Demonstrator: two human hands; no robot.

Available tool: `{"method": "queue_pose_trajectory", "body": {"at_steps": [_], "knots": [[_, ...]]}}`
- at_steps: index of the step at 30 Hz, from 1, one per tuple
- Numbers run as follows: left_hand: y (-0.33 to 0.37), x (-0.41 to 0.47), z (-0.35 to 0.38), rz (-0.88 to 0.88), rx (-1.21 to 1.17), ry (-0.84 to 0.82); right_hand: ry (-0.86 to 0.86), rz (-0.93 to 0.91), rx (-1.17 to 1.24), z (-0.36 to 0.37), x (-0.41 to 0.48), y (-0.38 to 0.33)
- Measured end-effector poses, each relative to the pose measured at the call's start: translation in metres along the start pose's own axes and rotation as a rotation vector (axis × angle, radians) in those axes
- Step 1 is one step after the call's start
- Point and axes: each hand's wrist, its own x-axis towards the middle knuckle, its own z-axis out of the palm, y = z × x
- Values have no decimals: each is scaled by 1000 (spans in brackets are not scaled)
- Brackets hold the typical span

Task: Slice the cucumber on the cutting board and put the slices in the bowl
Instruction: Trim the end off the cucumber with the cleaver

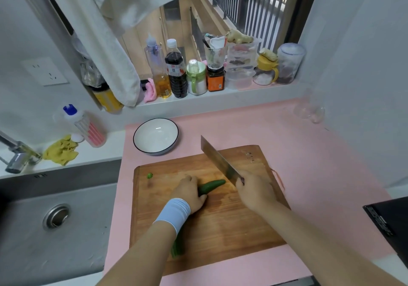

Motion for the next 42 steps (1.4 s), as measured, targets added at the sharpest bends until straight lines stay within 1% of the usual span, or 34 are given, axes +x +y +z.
{"method": "queue_pose_trajectory", "body": {"at_steps": [2, 4, 7, 13, 18, 23, 29, 32, 38, 42], "knots": [[5, 3, 9, 149, -129, 88, 4, 6, 8, 7, -4, -3], [9, 4, 15, 221, -218, 135, 17, 13, 32, 12, -8, -6], [9, 7, 22, 203, -345, 222, 40, 29, 60, 21, -12, -8], [16, 8, 25, 166, -382, 273, 60, 43, 40, 26, -16, -13], [18, 12, 27, 155, -364, 286, 41, 55, -8, 31, -21, -17], [15, 17, 31, 211, -407, 280, 7, 63, -18, 28, -20, -19], [11, 21, 34, 197, -479, 279, -64, 68, -17, 31, -13, -22], [9, 22, 35, 190, -492, 271, -94, 88, 9, 35, -7, -22], [11, 21, 35, 189, -495, 268, -72, 105, 44, 43, -7, -19], [12, 20, 31, 181, -490, 241, -89, 118, 105, 36, -2, -19]]}}
